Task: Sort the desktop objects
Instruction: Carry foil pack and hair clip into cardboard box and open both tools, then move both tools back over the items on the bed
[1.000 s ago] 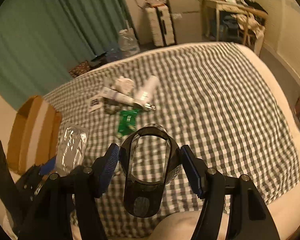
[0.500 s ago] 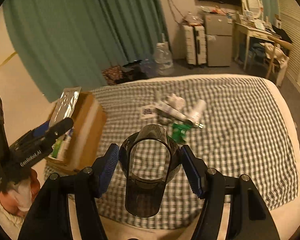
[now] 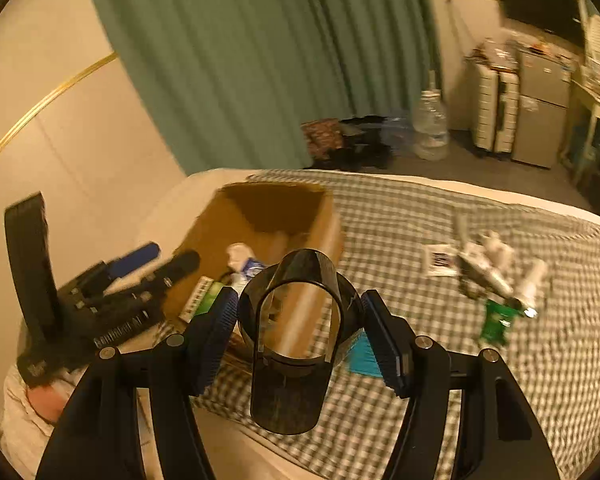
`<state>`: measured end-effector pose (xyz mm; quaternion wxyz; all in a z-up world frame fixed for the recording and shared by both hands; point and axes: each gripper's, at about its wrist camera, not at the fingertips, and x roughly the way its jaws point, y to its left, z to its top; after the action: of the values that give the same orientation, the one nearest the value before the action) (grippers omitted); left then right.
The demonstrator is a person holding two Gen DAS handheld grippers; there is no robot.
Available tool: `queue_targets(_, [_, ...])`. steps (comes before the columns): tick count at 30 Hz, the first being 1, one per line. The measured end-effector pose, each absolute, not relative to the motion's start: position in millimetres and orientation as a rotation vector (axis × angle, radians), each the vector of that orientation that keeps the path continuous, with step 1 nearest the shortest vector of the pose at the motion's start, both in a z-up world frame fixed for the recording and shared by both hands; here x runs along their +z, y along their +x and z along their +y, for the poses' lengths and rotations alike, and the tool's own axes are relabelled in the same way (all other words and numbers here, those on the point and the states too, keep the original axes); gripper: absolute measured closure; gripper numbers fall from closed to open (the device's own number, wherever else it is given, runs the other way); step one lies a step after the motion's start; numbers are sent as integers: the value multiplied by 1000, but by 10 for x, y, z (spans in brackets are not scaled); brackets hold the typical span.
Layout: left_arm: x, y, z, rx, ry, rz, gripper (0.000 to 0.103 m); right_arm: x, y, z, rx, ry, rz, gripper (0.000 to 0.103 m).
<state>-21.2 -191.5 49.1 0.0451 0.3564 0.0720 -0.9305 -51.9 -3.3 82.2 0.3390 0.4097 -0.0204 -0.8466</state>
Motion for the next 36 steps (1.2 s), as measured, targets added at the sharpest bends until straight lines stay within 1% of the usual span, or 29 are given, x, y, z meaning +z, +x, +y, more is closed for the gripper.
queue_targets(8, [27, -192, -2262, -2723, 1195, 257, 30, 524, -828, -770, -2061, 1170, -70, 40])
queue_targets(11, [-19, -224, -2228, -2713, 1211, 243, 29, 409, -1011, -1016, -2072, 1194, -78, 37])
queue_targets(12, [-29, -227, -2218, -2721, 1216, 233, 27, 362, -1079, -1063, -2065, 1217, -112, 22])
queue_targets(13, [-40, -223, -2197, -2728, 1221, 215, 15, 331, -1131, -1072, -2071, 1244, -144, 6])
queue_targets(14, [-50, -211, -2161, -2725, 1215, 179, 6, 308, -1165, -1063, -2090, 1268, -167, 5])
queue_targets(18, [-36, -200, -1961, -2758, 1207, 72, 5, 336, -1179, -831, -2151, 1223, -212, 5])
queue_targets(20, [-14, -176, -1744, -2789, 1202, 38, 5, 353, -1148, -525, -2237, 1176, -225, 5])
queue_targets(27, [19, -188, -881, -2929, 1226, 84, 3, 259, -1149, 756, -2513, 1143, -238, 5])
queue_targets(31, [-172, -277, -314, -2935, 1288, 65, 1, 80, -1126, 1444, -2629, 1155, -244, 5])
queue_targets(36, [-625, -514, 93, -2866, 1441, 54, 1, -290, -1093, 1872, -2648, 1244, -225, 5])
